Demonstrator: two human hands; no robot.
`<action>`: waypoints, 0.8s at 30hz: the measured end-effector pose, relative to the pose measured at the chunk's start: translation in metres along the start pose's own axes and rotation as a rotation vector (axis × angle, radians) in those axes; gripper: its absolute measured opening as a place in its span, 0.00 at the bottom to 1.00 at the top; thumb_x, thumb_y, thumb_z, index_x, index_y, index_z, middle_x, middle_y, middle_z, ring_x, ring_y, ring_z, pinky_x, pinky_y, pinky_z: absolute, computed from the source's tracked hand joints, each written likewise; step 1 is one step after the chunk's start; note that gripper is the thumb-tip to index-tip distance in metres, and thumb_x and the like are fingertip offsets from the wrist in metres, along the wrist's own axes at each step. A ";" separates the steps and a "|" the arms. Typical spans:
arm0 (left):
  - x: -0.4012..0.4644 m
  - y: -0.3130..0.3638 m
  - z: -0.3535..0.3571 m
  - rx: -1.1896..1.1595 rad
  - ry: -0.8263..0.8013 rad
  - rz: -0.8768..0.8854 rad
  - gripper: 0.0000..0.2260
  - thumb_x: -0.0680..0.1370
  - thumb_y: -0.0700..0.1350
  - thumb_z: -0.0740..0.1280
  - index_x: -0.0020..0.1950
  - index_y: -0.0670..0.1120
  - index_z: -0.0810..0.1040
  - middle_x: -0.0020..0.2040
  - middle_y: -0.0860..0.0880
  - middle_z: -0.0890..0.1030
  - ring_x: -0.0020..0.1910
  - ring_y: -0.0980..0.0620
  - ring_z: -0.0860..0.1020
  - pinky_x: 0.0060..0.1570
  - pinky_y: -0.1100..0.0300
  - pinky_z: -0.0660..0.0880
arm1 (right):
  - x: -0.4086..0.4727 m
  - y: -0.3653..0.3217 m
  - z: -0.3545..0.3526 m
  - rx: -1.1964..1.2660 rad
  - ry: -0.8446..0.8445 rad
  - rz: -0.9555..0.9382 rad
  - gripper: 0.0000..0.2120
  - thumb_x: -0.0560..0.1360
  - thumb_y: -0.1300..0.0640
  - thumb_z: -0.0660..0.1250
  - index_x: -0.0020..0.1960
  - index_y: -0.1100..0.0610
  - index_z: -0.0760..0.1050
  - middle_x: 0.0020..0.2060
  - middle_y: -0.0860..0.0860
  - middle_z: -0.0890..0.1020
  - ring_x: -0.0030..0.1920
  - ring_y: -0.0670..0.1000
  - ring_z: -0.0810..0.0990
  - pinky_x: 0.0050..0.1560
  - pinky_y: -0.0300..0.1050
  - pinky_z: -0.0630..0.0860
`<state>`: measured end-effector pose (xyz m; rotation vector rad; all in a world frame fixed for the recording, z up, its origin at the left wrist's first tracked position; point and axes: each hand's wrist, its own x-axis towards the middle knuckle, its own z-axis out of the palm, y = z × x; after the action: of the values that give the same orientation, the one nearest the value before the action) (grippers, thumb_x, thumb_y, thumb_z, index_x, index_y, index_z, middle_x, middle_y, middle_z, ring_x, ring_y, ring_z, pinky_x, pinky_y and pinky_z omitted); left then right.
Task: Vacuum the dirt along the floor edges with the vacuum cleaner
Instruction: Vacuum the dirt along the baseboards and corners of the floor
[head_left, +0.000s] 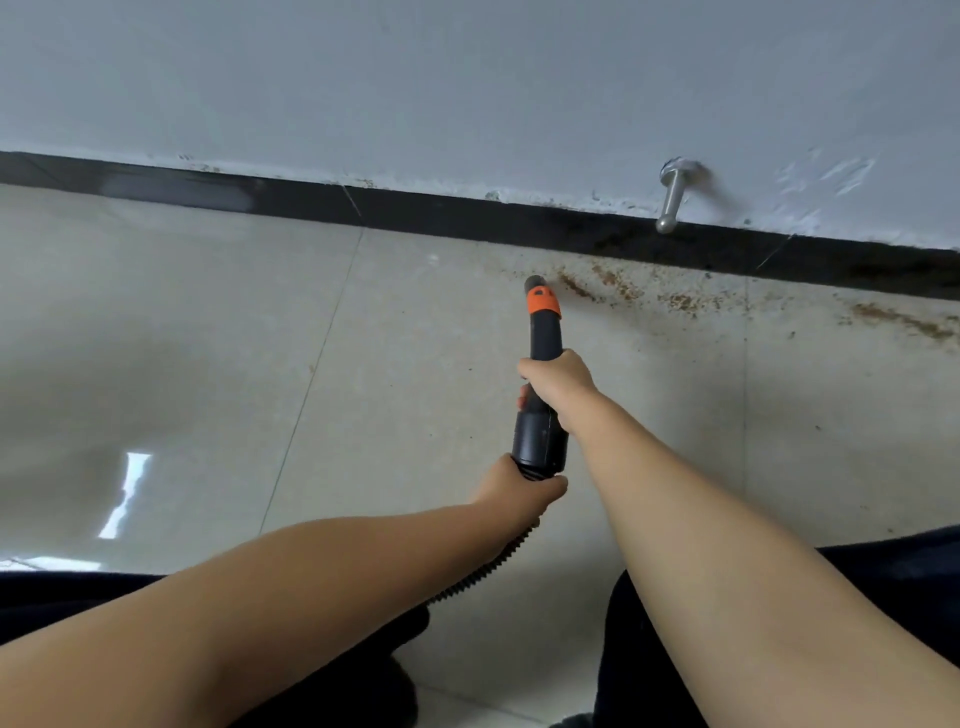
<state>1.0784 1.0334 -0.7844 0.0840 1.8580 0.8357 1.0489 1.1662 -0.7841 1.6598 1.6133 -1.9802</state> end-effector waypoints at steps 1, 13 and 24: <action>0.004 0.001 -0.001 -0.005 0.021 0.012 0.14 0.71 0.45 0.69 0.54 0.43 0.73 0.36 0.47 0.75 0.35 0.47 0.75 0.42 0.52 0.77 | 0.004 -0.003 0.003 -0.010 -0.012 -0.012 0.08 0.70 0.64 0.63 0.48 0.59 0.68 0.28 0.54 0.77 0.22 0.52 0.77 0.30 0.42 0.76; 0.015 0.004 0.021 0.147 -0.136 0.093 0.10 0.71 0.47 0.68 0.49 0.49 0.72 0.38 0.47 0.77 0.36 0.47 0.75 0.40 0.55 0.75 | 0.008 0.021 -0.040 0.145 0.216 0.022 0.07 0.71 0.64 0.64 0.46 0.57 0.67 0.28 0.54 0.76 0.23 0.52 0.76 0.32 0.45 0.77; 0.023 -0.006 -0.030 -0.008 0.002 0.038 0.14 0.72 0.45 0.68 0.56 0.46 0.72 0.39 0.47 0.76 0.36 0.48 0.74 0.39 0.56 0.74 | 0.021 -0.007 0.033 -0.001 0.074 -0.035 0.07 0.71 0.63 0.63 0.45 0.57 0.66 0.29 0.55 0.77 0.22 0.52 0.76 0.31 0.44 0.77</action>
<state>1.0448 1.0230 -0.7998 0.1136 1.8597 0.8694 1.0143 1.1552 -0.8005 1.7362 1.6797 -1.9553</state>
